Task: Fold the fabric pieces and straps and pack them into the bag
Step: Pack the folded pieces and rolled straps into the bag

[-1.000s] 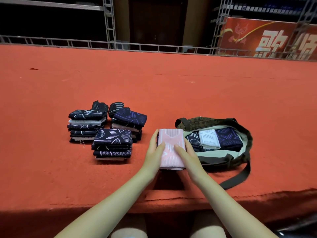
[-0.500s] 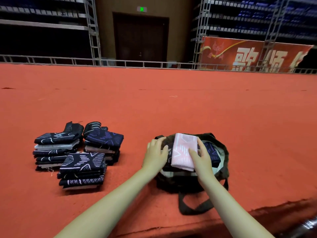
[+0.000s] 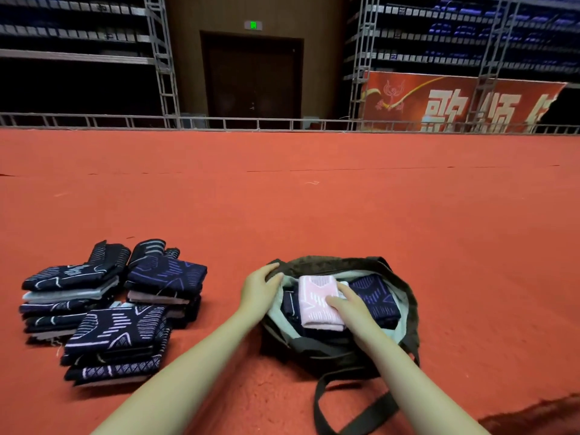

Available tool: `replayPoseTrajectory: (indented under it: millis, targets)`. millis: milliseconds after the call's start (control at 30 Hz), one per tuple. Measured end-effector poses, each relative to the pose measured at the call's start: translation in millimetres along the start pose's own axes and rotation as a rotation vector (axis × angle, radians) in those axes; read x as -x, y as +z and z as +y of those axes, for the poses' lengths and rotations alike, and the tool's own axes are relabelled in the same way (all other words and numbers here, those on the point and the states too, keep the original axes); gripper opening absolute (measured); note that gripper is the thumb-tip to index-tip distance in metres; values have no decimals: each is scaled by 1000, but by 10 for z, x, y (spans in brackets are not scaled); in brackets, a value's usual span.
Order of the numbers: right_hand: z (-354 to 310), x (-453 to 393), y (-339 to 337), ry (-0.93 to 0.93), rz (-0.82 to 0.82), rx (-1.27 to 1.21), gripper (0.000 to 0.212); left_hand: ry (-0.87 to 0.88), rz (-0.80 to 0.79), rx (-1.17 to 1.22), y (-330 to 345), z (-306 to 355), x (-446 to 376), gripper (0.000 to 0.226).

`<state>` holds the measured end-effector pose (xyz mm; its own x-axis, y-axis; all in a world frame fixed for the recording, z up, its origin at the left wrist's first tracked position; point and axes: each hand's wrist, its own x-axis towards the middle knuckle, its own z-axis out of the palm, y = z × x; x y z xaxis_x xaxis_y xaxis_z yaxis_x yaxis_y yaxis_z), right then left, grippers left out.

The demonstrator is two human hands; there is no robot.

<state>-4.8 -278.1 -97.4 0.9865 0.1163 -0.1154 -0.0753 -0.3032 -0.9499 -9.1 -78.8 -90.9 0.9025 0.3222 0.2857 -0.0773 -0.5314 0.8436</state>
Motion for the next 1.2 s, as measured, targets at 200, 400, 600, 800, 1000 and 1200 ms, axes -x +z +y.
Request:
replayPoseTrajectory:
  millis: [200, 400, 600, 800, 1000, 1200]
  targets:
    - [-283, -195, 25, 99, -123, -26, 30, 19, 93, 70, -26, 174, -201, 25]
    - [-249, -311, 450, 18, 40, -282, 43, 4, 104, 8, -37, -30, -252, 27]
    - [-181, -285, 659, -183, 143, -18, 53, 23, 89, -49, -107, -109, -250, 29]
    - [-121, -158, 807, -246, 164, 217, 52, 34, 125, -16, -205, -107, -224, 28]
    - [-29, 5, 862, -261, 107, 489, 65, 50, 40, -121, -230, -109, -171, 29]
    - [-199, 105, 705, -277, 109, 590, 55, 153, -58, -285, -604, 42, 9, 30]
